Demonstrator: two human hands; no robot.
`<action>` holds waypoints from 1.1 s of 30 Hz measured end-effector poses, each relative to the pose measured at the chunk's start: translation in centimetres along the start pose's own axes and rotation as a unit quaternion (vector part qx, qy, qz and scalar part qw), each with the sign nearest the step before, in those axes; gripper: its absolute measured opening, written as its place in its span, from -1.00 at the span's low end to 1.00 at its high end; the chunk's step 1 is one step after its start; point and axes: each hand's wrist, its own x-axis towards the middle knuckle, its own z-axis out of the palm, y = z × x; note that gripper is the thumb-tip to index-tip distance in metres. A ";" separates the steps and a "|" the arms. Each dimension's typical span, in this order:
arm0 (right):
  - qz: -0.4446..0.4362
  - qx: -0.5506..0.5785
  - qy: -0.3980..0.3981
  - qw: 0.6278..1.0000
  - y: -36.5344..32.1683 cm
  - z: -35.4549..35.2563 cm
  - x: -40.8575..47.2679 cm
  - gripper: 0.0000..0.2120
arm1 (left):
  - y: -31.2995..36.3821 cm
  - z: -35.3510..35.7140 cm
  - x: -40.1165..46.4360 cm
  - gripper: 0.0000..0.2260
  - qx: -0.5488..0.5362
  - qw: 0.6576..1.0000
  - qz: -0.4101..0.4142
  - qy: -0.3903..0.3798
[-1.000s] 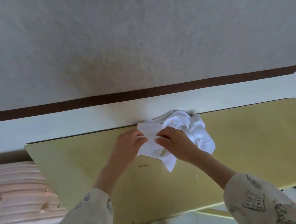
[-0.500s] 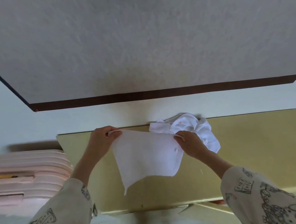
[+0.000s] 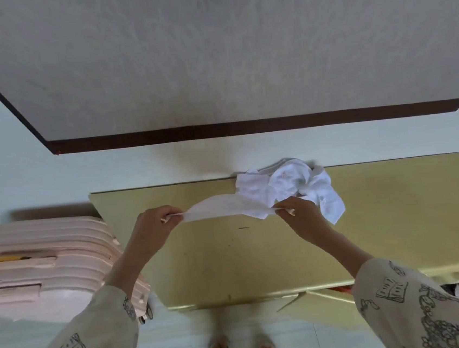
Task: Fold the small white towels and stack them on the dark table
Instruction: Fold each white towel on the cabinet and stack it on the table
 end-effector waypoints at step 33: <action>0.281 0.065 -0.021 0.957 10.5 15.6 3.3 -0.75 | -13.8 15.5 3.5 -0.86 -0.106 0.945 -0.272 -0.145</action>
